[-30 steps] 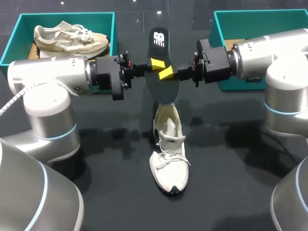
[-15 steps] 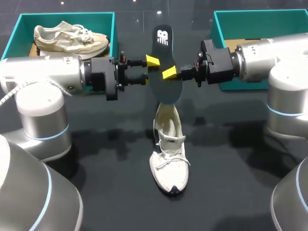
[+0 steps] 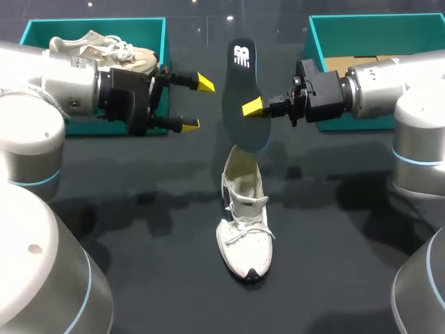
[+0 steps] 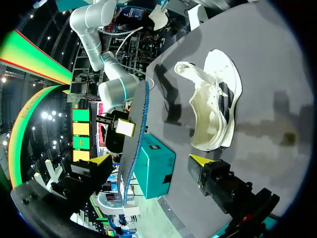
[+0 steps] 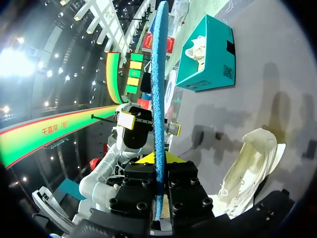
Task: Take the shoe out of the shoebox, open the shoe tongue, remove and reinsert the insole, then place the shoe into the shoebox
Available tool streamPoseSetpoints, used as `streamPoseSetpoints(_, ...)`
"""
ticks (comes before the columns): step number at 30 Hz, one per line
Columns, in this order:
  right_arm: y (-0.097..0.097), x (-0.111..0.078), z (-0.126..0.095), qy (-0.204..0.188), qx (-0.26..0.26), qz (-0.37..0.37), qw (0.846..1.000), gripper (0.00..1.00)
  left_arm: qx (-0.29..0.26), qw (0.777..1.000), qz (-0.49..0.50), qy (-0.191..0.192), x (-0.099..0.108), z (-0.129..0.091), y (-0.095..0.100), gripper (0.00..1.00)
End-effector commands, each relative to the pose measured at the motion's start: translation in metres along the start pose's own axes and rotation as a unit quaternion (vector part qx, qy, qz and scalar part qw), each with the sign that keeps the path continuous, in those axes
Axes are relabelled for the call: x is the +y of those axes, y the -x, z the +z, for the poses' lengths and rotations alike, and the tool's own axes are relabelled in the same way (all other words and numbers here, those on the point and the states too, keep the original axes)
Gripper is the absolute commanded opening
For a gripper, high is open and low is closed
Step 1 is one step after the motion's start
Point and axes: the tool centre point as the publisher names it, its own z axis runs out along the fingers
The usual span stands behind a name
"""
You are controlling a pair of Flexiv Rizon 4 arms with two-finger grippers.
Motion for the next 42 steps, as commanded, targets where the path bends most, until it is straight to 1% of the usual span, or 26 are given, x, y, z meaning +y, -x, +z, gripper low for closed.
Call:
streamPoseSetpoints(1,0.000,0.000,0.001,-0.001,-0.001,0.001,1.000,0.00,0.022,1.000,0.000,-0.001,0.000,-0.001,0.002,1.00)
streamPoseSetpoints(2,0.000,0.000,0.001,-0.001,-0.001,0.001,1.000,0.00,0.022,1.000,0.000,-0.001,0.000,-0.001,0.002,1.00)
streamPoseSetpoints(3,0.005,0.006,-0.003,-0.001,-0.014,0.009,1.000,0.00,0.022,1.000,0.000,-0.001,0.000,-0.001,0.002,1.00)
streamPoseSetpoints(4,0.010,0.010,-0.005,0.004,-0.025,0.012,1.000,0.00,0.029,0.999,-0.025,0.012,-0.004,0.005,0.001,1.00)
streamPoseSetpoints(5,0.012,0.012,-0.008,0.002,-0.018,0.006,1.000,0.00,0.043,0.997,-0.045,0.035,-0.007,0.009,-0.002,1.00)
streamPoseSetpoints(6,0.013,0.013,-0.009,-0.007,-0.010,-0.006,1.000,0.00,0.056,0.993,-0.091,0.047,-0.009,0.013,-0.005,1.00)
streamPoseSetpoints(8,0.017,0.016,-0.011,-0.011,-0.013,-0.015,1.000,0.00,0.062,0.985,-0.156,0.049,-0.010,0.015,-0.012,1.00)
streamPoseSetpoints(10,0.022,0.018,-0.013,-0.011,-0.015,-0.022,1.000,0.00,0.087,0.967,-0.230,0.069,-0.010,0.016,-0.022,1.00)
streamPoseSetpoints(11,0.023,0.018,-0.014,-0.010,-0.018,-0.025,0.999,0.00,0.091,0.963,-0.244,0.072,-0.010,0.016,-0.024,1.00)
streamPoseSetpoints(12,0.025,0.019,-0.016,-0.008,-0.016,-0.032,0.999,0.00,0.108,0.952,-0.274,0.083,-0.010,0.015,-0.029,1.00)
streamPoseSetpoints(14,0.028,0.020,-0.019,-0.003,-0.019,-0.041,0.999,0.00,0.119,0.938,-0.311,0.092,-0.012,0.013,-0.034,1.00)
streamPoseSetpoints(15,0.030,0.021,-0.022,-0.001,-0.014,-0.046,0.999,0.00,0.136,0.927,-0.337,0.095,-0.012,0.013,-0.036,1.00)
streamPoseSetpoints(16,0.034,0.021,-0.025,0.000,-0.007,-0.052,0.999,0.00,0.162,0.911,-0.362,0.109,-0.010,0.014,-0.039,1.00)
streamPoseSetpoints(17,0.039,0.022,-0.026,0.001,-0.008,-0.055,0.998,0.00,0.202,0.892,-0.381,0.136,-0.008,0.017,-0.042,1.00)
streamPoseSetpoints(18,0.045,0.023,-0.029,0.001,-0.007,-0.058,0.998,0.00,0.202,0.892,-0.381,0.136,-0.008,0.017,-0.042,1.00)
streamPoseSetpoints(31,0.045,0.023,-0.029,0.001,-0.007,-0.058,0.998,0.00,0.202,0.892,-0.381,0.136,-0.008,0.017,-0.042,1.00)
streamPoseSetpoints(32,0.049,0.024,-0.027,0.013,-0.018,-0.057,0.998,0.00,0.202,0.876,-0.417,0.133,-0.006,0.019,-0.042,1.00)
streamPoseSetpoints(33,0.053,0.024,-0.024,0.025,-0.025,-0.063,0.997,0.00,0.201,0.862,-0.441,0.144,-0.004,0.021,-0.044,1.00)
streamPoseSetpoints(34,0.055,0.024,-0.022,0.034,-0.018,-0.068,0.997,0.00,0.206,0.853,-0.453,0.154,-0.004,0.023,-0.046,1.00)
streamPoseSetpoints(36,0.059,0.024,-0.017,0.045,-0.020,-0.077,0.996,0.00,0.219,0.828,-0.486,0.174,-0.005,0.023,-0.051,1.00)
streamPoseSetpoints(37,0.060,0.024,-0.015,0.047,-0.019,-0.080,0.996,0.00,0.222,0.822,-0.493,0.178,-0.005,0.023,-0.054,1.00)
streamPoseSetpoints(39,0.062,0.025,-0.011,0.056,-0.020,-0.090,0.994,0.00,0.226,0.802,-0.522,0.182,-0.005,0.020,-0.059,1.00)
streamPoseSetpoints(40,0.063,0.025,-0.009,0.057,-0.019,-0.096,0.994,0.00,0.227,0.801,-0.523,0.184,-0.006,0.018,-0.062,1.00)
streamPoseSetpoints(42,0.064,0.026,-0.006,0.062,-0.017,-0.110,0.992,0.00,0.236,0.789,-0.536,0.183,-0.007,0.016,-0.068,1.00)
